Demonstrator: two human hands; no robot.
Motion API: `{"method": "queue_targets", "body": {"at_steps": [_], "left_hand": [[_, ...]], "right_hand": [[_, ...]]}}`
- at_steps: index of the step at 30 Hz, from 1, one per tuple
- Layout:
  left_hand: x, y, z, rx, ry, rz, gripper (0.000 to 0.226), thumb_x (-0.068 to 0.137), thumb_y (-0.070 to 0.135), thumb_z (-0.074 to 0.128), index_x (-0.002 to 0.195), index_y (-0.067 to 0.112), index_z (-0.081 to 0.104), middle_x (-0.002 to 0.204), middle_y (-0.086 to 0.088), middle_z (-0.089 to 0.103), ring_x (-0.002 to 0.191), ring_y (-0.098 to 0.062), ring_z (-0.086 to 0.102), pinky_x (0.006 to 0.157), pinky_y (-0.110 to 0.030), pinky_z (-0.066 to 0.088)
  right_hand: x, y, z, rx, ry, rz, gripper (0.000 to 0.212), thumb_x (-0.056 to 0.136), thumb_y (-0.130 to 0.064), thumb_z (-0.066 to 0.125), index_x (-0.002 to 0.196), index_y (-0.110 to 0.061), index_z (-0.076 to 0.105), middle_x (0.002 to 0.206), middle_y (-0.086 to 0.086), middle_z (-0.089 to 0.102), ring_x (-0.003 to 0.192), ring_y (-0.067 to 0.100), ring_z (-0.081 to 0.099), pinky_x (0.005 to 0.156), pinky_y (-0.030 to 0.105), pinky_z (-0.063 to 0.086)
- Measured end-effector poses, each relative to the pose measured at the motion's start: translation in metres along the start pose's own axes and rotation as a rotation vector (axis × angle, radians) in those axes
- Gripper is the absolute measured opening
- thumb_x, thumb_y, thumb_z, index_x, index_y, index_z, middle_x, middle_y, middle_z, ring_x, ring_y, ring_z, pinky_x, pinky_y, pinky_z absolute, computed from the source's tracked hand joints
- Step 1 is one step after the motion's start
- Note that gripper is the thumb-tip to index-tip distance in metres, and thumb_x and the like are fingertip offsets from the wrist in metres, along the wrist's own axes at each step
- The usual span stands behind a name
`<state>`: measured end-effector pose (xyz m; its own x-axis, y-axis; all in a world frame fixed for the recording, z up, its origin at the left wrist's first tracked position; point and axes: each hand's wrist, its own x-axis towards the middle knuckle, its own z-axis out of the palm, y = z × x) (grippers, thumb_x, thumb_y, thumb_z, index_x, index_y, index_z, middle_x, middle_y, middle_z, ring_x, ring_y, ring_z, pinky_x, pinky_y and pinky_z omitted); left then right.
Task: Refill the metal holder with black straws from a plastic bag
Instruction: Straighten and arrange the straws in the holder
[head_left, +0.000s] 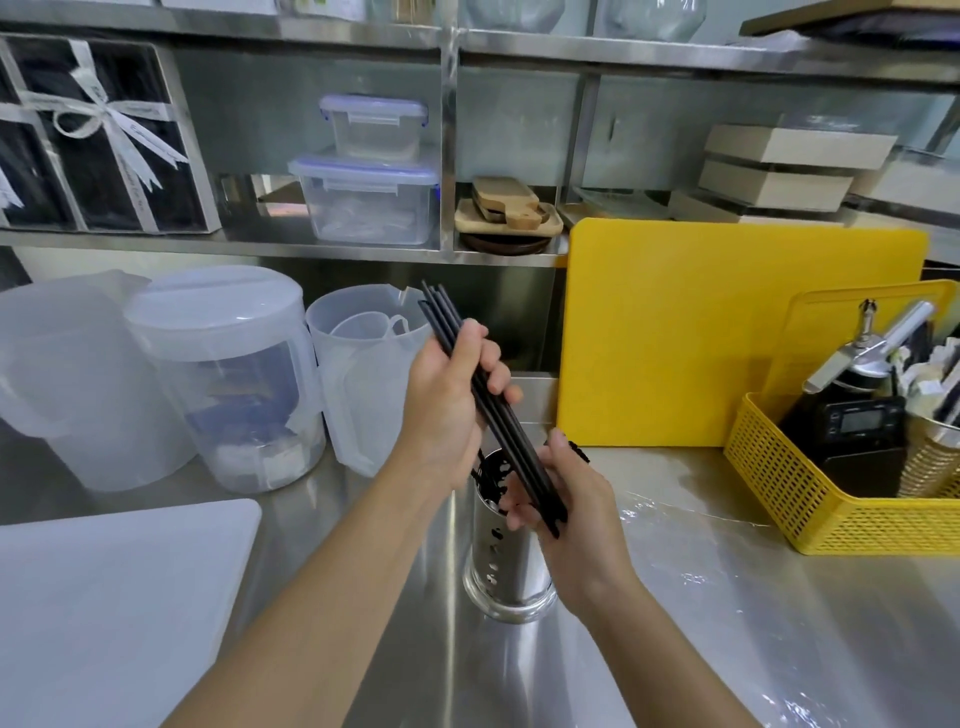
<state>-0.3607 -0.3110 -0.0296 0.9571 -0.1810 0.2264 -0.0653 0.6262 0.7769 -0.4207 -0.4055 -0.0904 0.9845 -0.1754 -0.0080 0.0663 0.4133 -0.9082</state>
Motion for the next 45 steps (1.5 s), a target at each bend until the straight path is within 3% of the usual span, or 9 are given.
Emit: {"method": "queue_targets", "body": {"at_steps": [4,9,15,21,24,26,33,38,45], "left_hand": [[-0.006,-0.008,0.005,0.099,0.012,0.047,0.012,0.096,0.015,0.04,0.085,0.013,0.044,0.062,0.003,0.045,0.049,-0.009,0.043,0.051,-0.024,0.045],[-0.022,-0.026,0.005,0.194,-0.068,-0.023,0.011,0.094,0.018,0.045,0.089,0.009,0.049,0.063,0.0,0.049,0.048,-0.011,0.043,0.046,-0.025,0.042],[-0.029,-0.025,-0.008,0.25,-0.223,-0.223,0.017,0.094,0.013,0.044,0.08,0.007,0.053,0.06,0.0,0.051,0.042,-0.007,0.038,0.038,-0.018,0.027],[-0.037,-0.027,-0.02,0.332,-0.435,-0.45,0.013,0.091,0.019,0.05,0.089,0.007,0.056,0.065,-0.004,0.065,0.045,-0.012,0.05,0.042,-0.023,0.042],[-0.041,-0.027,-0.022,0.35,-0.431,-0.48,0.013,0.094,0.013,0.044,0.091,0.006,0.055,0.062,-0.003,0.067,0.049,-0.016,0.061,0.045,-0.027,0.052],[-0.044,-0.028,-0.025,0.311,-0.451,-0.489,0.014,0.093,0.014,0.047,0.098,0.006,0.057,0.076,-0.008,0.069,0.062,-0.021,0.067,0.051,-0.033,0.056],[-0.045,-0.036,-0.031,0.24,-0.417,-0.527,0.021,0.086,0.017,0.053,0.104,0.011,0.061,0.092,-0.013,0.071,0.075,-0.026,0.07,0.054,-0.037,0.059],[-0.048,-0.036,-0.031,0.209,-0.41,-0.54,0.024,0.088,0.017,0.05,0.11,0.012,0.058,0.097,-0.009,0.072,0.079,-0.026,0.069,0.055,-0.038,0.059],[-0.049,-0.041,-0.036,0.18,-0.377,-0.547,0.025,0.087,0.017,0.05,0.11,0.015,0.06,0.103,-0.009,0.072,0.083,-0.026,0.07,0.065,-0.043,0.06]], "right_hand": [[0.0,0.005,0.0,0.29,0.134,0.111,0.038,0.094,-0.034,0.044,0.078,-0.004,0.062,0.063,0.008,0.065,0.055,0.019,0.06,0.055,0.027,0.048],[0.004,0.013,-0.003,0.004,0.163,-0.067,0.027,0.093,-0.026,0.048,0.082,-0.008,0.066,0.073,0.006,0.064,0.069,0.016,0.059,0.066,0.03,0.044],[0.004,-0.02,-0.014,-0.221,0.068,-0.287,0.026,0.08,-0.032,0.064,0.09,-0.009,0.07,0.067,-0.001,0.063,0.062,0.009,0.057,0.059,0.02,0.046],[0.012,-0.042,-0.01,-0.279,-0.064,-0.166,0.042,0.082,-0.03,0.061,0.077,0.012,0.052,0.046,0.004,0.035,0.033,0.018,0.032,0.038,0.024,0.027],[0.012,-0.036,-0.013,-0.214,-0.085,-0.083,0.053,0.075,-0.035,0.071,0.081,0.014,0.053,0.063,0.017,0.046,0.055,0.03,0.038,0.052,0.028,0.029],[0.011,-0.032,-0.015,-0.207,-0.085,-0.066,0.045,0.073,-0.035,0.074,0.079,0.008,0.06,0.075,0.023,0.054,0.069,0.036,0.04,0.058,0.032,0.03],[0.012,-0.031,-0.022,-0.189,-0.099,-0.043,0.014,0.08,-0.009,0.065,0.072,0.003,0.064,0.056,0.005,0.067,0.048,0.013,0.062,0.042,0.019,0.046],[0.012,-0.028,-0.024,-0.19,-0.076,-0.043,0.036,0.083,-0.014,0.064,0.086,0.021,0.055,0.069,0.014,0.072,0.059,0.022,0.069,0.05,0.027,0.054],[0.011,-0.024,-0.023,-0.257,-0.03,-0.056,0.047,0.079,-0.023,0.066,0.089,0.021,0.053,0.082,0.027,0.071,0.065,0.03,0.067,0.061,0.035,0.055]]}}
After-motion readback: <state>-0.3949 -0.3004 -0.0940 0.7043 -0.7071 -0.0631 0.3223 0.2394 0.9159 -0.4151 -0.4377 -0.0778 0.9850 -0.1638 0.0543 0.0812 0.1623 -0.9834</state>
